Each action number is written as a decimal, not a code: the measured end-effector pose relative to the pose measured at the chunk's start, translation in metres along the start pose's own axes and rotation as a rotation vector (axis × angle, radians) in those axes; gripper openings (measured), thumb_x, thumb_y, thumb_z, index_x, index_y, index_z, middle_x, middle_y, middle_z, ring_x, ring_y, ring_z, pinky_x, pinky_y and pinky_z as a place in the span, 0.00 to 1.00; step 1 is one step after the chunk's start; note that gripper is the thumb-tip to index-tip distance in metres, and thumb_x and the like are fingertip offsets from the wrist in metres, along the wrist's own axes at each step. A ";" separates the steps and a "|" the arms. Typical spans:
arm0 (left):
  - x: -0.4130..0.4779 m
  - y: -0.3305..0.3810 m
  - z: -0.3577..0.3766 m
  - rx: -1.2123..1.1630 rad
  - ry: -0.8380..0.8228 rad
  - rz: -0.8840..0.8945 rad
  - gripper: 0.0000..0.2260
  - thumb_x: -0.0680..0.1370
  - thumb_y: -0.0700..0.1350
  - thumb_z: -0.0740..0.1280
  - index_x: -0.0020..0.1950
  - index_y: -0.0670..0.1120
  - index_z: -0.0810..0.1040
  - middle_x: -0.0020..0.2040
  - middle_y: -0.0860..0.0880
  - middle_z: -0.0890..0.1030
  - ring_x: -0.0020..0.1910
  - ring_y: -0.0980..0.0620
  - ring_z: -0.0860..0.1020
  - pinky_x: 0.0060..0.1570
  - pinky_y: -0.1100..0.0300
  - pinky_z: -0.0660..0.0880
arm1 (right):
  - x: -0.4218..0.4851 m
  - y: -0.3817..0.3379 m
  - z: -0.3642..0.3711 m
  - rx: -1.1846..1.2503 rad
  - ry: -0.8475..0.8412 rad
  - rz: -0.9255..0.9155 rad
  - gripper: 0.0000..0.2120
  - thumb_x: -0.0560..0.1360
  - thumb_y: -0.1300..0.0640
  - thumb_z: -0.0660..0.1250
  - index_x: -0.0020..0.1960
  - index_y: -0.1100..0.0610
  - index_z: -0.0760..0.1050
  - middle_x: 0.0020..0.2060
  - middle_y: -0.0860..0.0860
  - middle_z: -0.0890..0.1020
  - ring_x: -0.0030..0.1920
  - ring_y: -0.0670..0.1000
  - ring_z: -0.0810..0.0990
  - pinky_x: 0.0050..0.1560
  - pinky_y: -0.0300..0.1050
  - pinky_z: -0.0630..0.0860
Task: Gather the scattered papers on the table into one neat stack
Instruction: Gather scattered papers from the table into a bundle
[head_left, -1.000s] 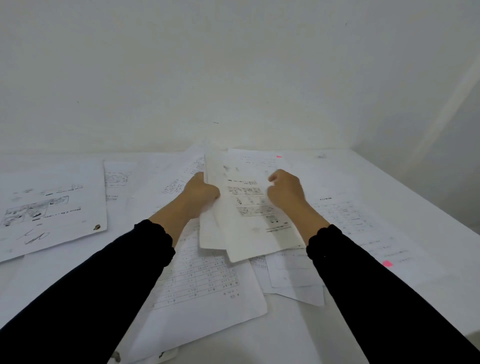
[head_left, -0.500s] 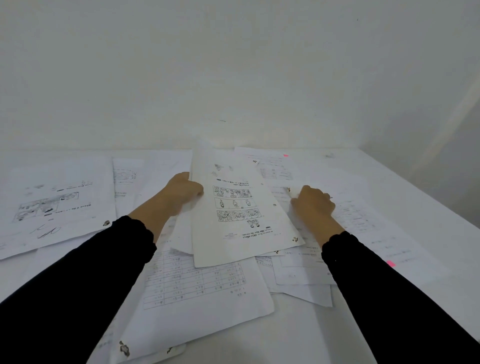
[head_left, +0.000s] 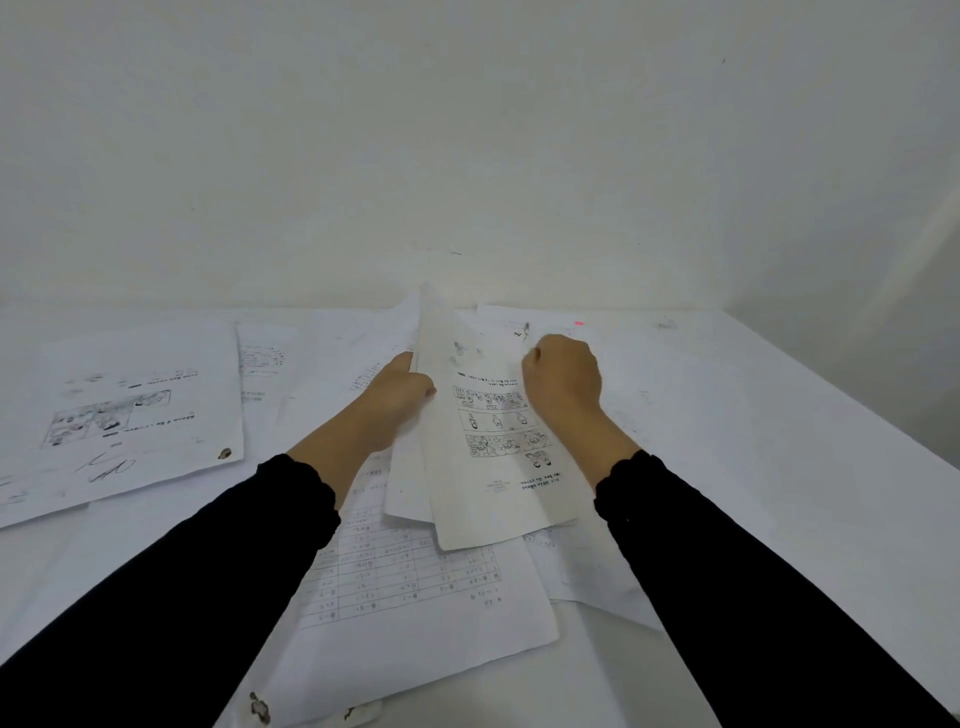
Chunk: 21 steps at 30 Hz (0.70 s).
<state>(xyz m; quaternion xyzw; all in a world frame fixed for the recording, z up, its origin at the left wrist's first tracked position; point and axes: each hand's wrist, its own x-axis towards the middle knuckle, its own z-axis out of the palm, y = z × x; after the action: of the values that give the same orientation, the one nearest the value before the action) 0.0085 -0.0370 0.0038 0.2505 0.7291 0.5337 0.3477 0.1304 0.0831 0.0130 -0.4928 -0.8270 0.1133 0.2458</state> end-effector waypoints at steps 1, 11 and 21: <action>-0.001 0.000 0.001 -0.007 -0.005 0.006 0.19 0.78 0.35 0.57 0.68 0.46 0.68 0.56 0.44 0.75 0.51 0.43 0.75 0.52 0.53 0.73 | 0.000 -0.007 0.003 0.060 -0.010 -0.010 0.18 0.77 0.63 0.56 0.28 0.58 0.60 0.26 0.51 0.66 0.29 0.53 0.66 0.25 0.40 0.55; -0.007 0.002 -0.003 -0.030 -0.149 0.042 0.16 0.72 0.41 0.62 0.60 0.46 0.74 0.54 0.44 0.79 0.50 0.45 0.80 0.49 0.52 0.78 | -0.011 -0.056 0.023 0.673 -0.251 0.082 0.15 0.74 0.63 0.60 0.30 0.67 0.71 0.33 0.63 0.79 0.42 0.68 0.83 0.45 0.65 0.79; -0.001 -0.004 -0.034 0.184 0.025 0.032 0.21 0.74 0.36 0.61 0.67 0.42 0.69 0.62 0.43 0.76 0.58 0.42 0.75 0.51 0.52 0.74 | -0.002 -0.008 0.010 0.225 -0.189 0.084 0.10 0.73 0.67 0.56 0.39 0.58 0.74 0.45 0.55 0.80 0.44 0.53 0.76 0.43 0.46 0.75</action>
<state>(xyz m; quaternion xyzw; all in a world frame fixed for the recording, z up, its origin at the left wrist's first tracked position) -0.0178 -0.0597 0.0063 0.2864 0.7752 0.4730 0.3055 0.1204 0.0780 0.0076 -0.4834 -0.8072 0.2612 0.2157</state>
